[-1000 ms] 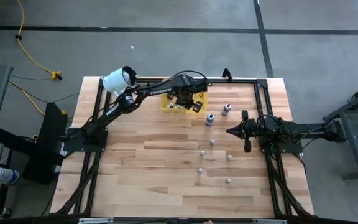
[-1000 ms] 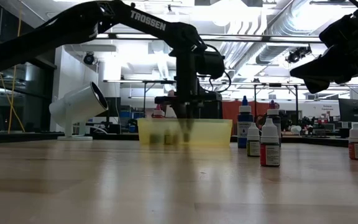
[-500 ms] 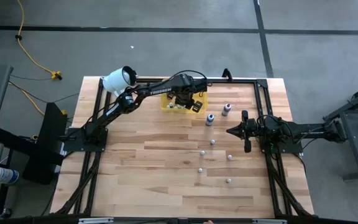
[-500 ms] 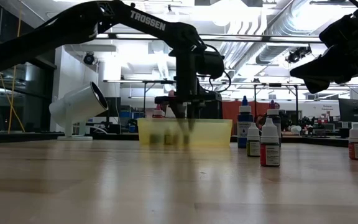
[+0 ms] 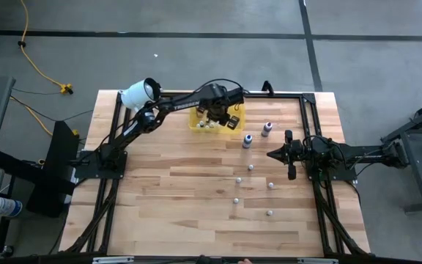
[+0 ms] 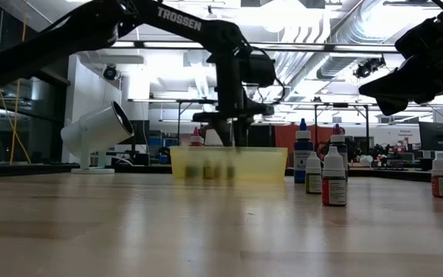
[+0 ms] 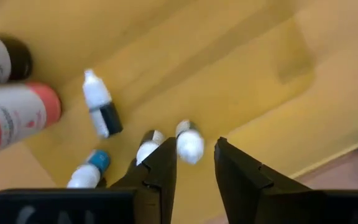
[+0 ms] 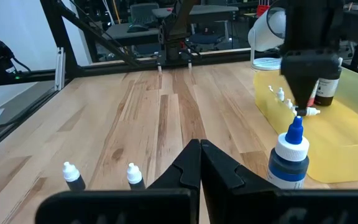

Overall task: Pick & Place food coloring
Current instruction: Put the large blue food coloring bottle into the yellow container

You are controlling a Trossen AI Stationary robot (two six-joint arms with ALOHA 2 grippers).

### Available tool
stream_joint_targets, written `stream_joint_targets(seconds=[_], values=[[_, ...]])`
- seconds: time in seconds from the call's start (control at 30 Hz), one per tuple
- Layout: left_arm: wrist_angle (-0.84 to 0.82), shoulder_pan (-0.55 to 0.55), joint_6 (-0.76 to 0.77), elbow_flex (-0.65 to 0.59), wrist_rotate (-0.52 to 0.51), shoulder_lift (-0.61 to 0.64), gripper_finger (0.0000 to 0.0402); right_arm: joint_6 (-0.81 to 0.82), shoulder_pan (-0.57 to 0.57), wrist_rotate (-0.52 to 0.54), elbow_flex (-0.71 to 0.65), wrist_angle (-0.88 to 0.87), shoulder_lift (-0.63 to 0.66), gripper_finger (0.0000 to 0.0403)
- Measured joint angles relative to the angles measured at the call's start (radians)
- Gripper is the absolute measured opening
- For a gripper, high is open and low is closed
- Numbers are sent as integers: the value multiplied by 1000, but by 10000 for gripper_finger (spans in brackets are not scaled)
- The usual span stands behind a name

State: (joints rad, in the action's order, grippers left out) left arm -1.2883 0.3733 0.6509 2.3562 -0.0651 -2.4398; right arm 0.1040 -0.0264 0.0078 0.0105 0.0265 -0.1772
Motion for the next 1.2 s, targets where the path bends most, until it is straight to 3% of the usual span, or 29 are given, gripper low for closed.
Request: stream_joint_targets(seconds=[0.43, 0.7, 0.83, 1.07, 1.2], values=[[154, -28, -254, 0, -34, 135, 100, 0, 0, 0, 0, 1, 0, 0], [221, -126, -406, 0, -188, 248, 99, 0, 0, 0, 0, 1, 0, 0], [246, -196, -515, 0, -182, 285, 99, 0, 0, 0, 0, 1, 0, 0], [267, -279, -524, -2, -177, 306, 96, 0, 0, 0, 0, 1, 0, 0], [261, -282, -539, -3, -124, 309, 65, 0, 0, 0, 0, 0, 0, 0]])
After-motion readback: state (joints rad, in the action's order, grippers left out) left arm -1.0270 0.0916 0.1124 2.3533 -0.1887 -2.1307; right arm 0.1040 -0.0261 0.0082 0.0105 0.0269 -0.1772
